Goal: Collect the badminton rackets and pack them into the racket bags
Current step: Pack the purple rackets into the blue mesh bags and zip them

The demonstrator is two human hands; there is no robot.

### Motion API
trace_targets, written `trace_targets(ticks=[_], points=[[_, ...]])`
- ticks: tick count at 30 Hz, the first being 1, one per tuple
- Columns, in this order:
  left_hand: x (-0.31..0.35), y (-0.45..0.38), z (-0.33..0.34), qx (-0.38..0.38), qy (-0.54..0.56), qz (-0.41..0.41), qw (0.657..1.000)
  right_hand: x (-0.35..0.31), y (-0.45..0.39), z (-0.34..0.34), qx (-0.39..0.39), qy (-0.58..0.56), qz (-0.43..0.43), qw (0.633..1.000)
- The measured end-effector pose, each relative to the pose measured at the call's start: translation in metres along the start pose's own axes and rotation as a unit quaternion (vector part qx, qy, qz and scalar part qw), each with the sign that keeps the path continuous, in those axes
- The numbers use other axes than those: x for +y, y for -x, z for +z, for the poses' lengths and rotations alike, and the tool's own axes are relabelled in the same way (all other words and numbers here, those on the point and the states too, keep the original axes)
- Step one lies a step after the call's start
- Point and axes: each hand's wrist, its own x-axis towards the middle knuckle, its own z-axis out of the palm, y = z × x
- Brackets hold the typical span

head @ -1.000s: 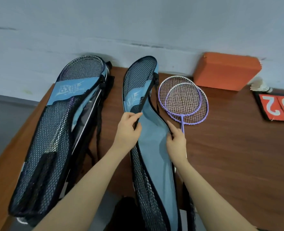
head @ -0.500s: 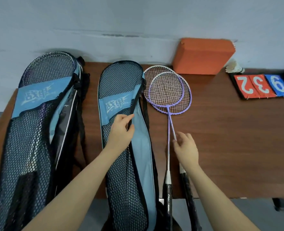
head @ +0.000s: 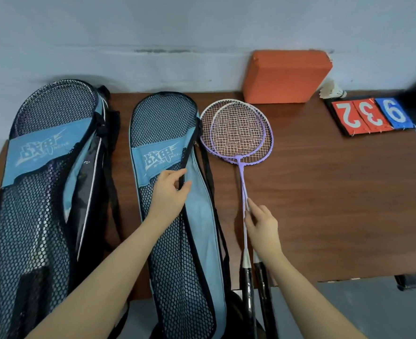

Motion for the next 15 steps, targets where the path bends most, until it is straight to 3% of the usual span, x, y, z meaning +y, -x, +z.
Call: trace_targets(ticks=[11,15], points=[[-0.006,0.000,0.005,-0.007,-0.005,0.001,1.000,-0.001,-0.015,0.009,0.005,0.105,0.089,0.990],[-0.002,-0.001,0.001,0.008,0.001,-0.013,1.000,-0.005,-0.043,0.013,-0.024,0.149,0.073,0.986]])
